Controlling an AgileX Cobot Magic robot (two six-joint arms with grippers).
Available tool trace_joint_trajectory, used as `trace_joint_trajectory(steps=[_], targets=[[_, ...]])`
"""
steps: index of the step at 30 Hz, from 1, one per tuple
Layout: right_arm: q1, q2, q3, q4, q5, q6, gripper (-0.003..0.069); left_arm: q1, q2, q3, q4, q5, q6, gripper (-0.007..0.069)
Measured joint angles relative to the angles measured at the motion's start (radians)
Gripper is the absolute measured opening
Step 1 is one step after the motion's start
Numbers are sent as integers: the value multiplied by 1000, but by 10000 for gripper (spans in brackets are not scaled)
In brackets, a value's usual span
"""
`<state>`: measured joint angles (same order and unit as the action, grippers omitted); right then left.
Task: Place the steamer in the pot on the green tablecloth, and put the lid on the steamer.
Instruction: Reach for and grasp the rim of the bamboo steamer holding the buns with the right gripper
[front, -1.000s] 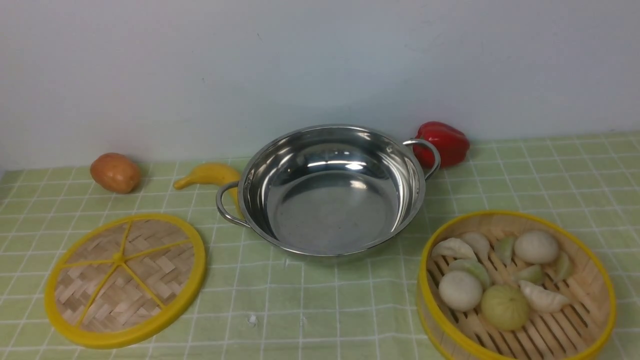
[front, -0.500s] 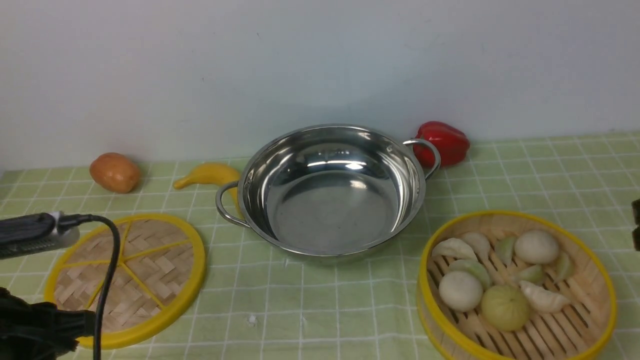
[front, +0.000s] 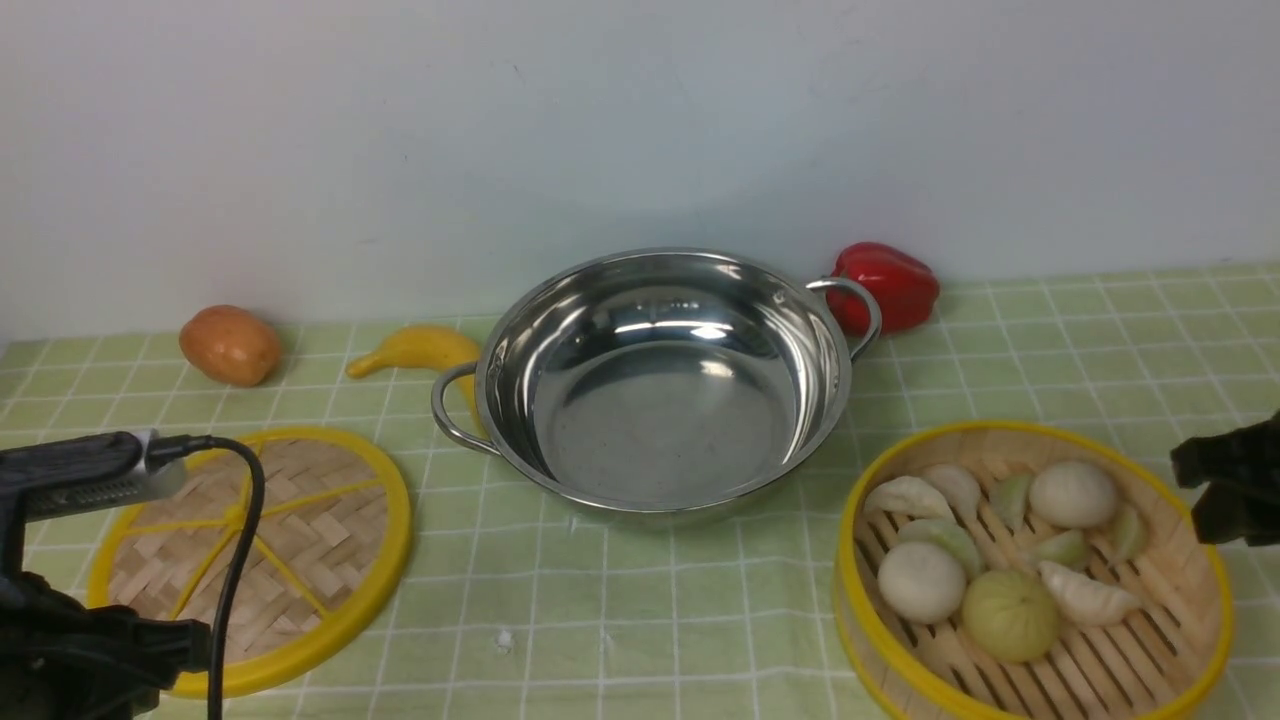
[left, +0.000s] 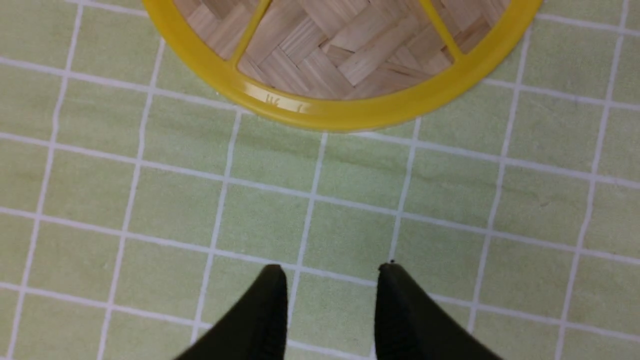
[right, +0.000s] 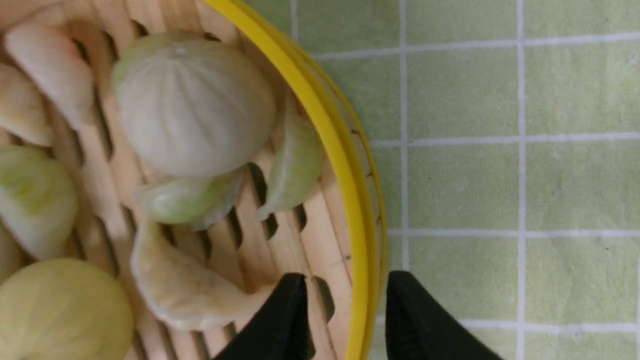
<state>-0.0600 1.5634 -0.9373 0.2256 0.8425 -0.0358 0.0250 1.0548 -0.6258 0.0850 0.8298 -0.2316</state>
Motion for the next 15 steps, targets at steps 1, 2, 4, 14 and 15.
trace_joint_trajectory(steps=[1, 2, 4, 14, 15], targets=[[0, 23, 0, -7, -10, 0, 240, 0, 0, 0, -1, 0, 3, 243], [0, 41, 0, -13, -16, 0, 240, 0, 0, 0, -3, 0, 4, 243], [0, 73, 0, -16, -27, 0, 240, 0, 0, 0, -3, 0, 5, 243], [2, 184, -2, -9, -72, -2, 84, 0, 0, 0, -4, -1, 5, 243], [2, 184, -5, -11, -66, -2, 83, 0, 0, 0, -4, -2, 5, 243]])
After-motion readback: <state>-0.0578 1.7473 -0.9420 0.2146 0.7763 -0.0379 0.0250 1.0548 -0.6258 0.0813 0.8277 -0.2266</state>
